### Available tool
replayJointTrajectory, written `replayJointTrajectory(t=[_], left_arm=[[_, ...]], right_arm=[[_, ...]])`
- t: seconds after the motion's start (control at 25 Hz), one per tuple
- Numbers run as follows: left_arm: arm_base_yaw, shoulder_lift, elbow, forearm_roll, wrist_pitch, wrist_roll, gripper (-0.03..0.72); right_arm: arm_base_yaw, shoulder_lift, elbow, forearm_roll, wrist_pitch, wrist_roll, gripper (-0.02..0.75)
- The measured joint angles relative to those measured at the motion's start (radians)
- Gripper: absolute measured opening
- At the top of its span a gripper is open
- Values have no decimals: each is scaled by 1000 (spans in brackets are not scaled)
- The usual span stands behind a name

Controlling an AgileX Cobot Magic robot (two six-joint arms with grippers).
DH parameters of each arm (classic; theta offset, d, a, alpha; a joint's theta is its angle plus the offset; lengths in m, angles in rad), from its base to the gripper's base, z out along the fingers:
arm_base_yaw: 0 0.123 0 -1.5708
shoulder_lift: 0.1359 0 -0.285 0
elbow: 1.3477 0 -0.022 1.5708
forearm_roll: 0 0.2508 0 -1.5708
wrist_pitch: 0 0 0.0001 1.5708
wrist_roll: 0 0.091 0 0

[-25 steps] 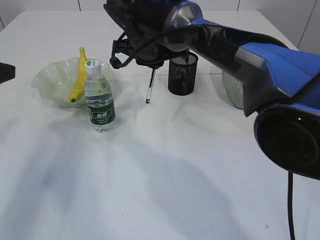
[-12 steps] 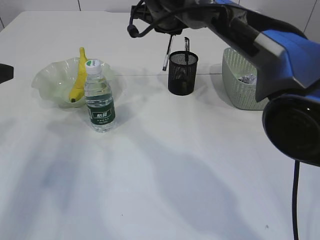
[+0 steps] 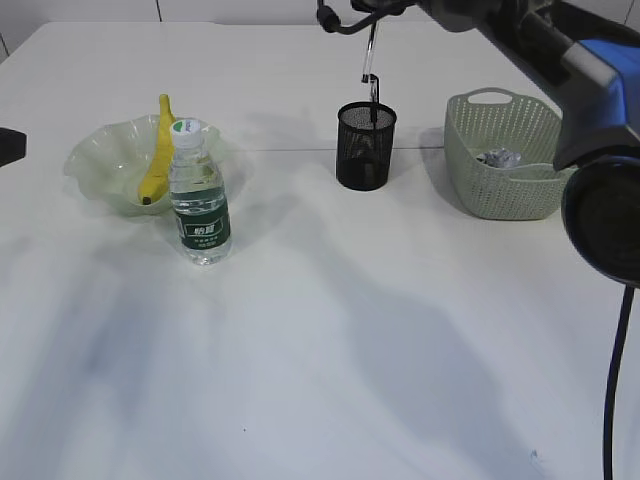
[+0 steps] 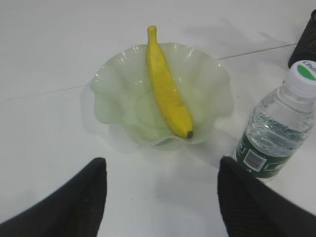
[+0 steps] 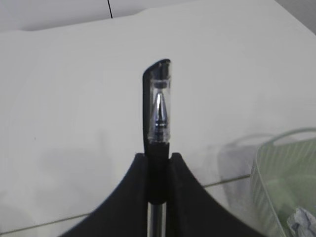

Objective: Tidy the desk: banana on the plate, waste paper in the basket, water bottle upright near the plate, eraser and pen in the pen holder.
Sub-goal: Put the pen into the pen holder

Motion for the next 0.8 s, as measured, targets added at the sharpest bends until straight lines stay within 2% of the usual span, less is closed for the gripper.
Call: replayJointTrajectory(t=[0.44, 0.8], left_arm=[[0, 0, 0, 0, 0, 5, 496], [0, 0, 0, 0, 0, 21, 496]], right_arm=[[-142, 0, 0, -4, -339, -6, 50], [-154, 57, 0, -15, -445, -37, 50]])
